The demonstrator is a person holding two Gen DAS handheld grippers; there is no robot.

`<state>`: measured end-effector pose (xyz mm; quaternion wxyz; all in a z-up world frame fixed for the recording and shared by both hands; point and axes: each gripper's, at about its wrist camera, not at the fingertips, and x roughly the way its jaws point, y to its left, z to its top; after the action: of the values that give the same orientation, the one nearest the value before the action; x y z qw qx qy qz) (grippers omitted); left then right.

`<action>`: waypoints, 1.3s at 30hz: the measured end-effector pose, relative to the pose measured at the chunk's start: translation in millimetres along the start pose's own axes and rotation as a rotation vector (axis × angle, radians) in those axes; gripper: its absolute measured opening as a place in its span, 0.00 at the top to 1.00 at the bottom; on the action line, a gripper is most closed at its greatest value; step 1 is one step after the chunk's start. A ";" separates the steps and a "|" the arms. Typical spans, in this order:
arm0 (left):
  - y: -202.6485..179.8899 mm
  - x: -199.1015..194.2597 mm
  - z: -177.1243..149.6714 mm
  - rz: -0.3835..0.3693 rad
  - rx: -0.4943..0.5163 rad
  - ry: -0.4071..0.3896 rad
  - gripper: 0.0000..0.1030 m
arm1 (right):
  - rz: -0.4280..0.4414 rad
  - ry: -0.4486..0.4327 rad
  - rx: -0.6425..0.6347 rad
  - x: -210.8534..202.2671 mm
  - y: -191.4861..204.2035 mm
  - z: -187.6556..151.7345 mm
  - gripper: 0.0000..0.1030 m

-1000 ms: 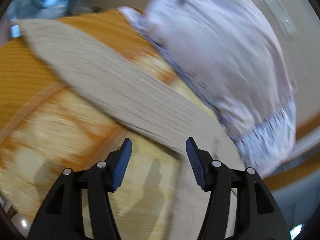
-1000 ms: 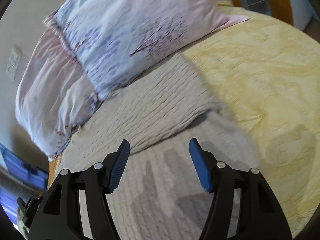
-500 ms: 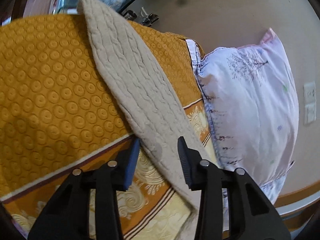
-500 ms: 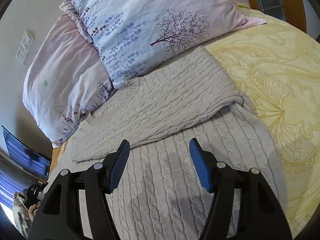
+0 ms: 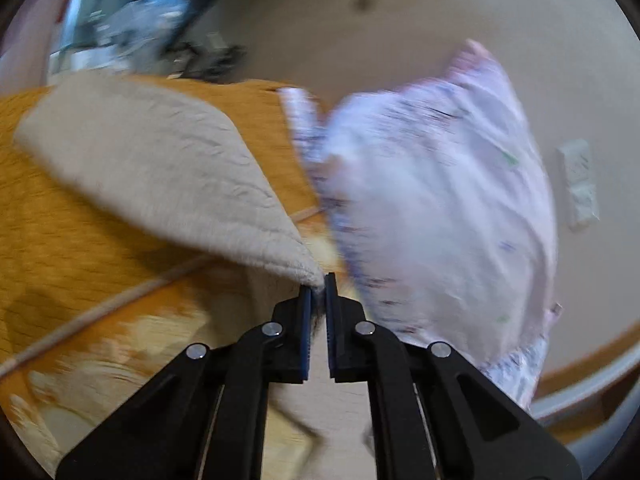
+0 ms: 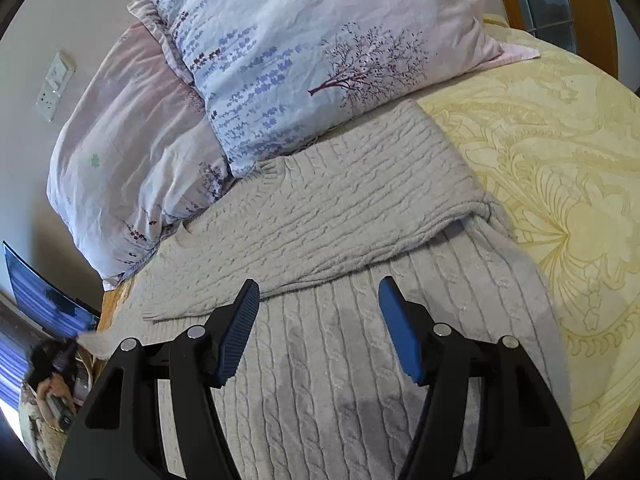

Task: Fold small clothes

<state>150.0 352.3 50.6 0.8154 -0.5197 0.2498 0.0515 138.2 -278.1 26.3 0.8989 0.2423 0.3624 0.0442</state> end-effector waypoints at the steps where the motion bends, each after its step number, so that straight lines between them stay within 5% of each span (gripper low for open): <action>1: -11.1 1.8 -2.7 -0.019 0.024 0.003 0.95 | 0.001 -0.001 -0.003 -0.5 0.3 0.3 0.38; 12: -137.5 58.4 -123.4 -0.243 0.365 0.216 0.95 | 0.013 -0.002 -0.016 -2.1 -2.7 0.1 0.37; 18: -152.6 109.2 -210.6 -0.199 0.472 0.385 0.95 | 0.016 0.019 -0.033 -1.0 1.5 -3.5 0.37; 22: -147.1 126.7 -245.5 -0.127 0.533 0.429 0.94 | 0.024 0.037 -0.077 -0.8 11.2 -4.1 0.37; 25: -140.0 125.1 -252.0 -0.103 0.563 0.473 0.86 | 0.036 0.060 -0.133 2.0 24.9 -2.8 0.37; 28: -129.9 110.1 -242.1 -0.122 0.552 0.494 0.58 | 0.042 0.069 -0.226 4.8 47.0 -0.8 0.37; 32: -106.8 82.8 -211.1 -0.121 0.532 0.438 0.56 | 0.090 0.088 -0.407 13.3 92.1 -2.6 0.37; 39: -61.1 110.0 -161.0 -0.117 0.212 0.471 0.56 | 0.173 0.119 -0.581 32.7 151.5 -17.5 0.37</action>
<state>209.7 164.6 -3.8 0.7862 -0.4425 0.4064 -0.1447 164.9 -129.6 65.7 0.9007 0.0020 0.3645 0.2362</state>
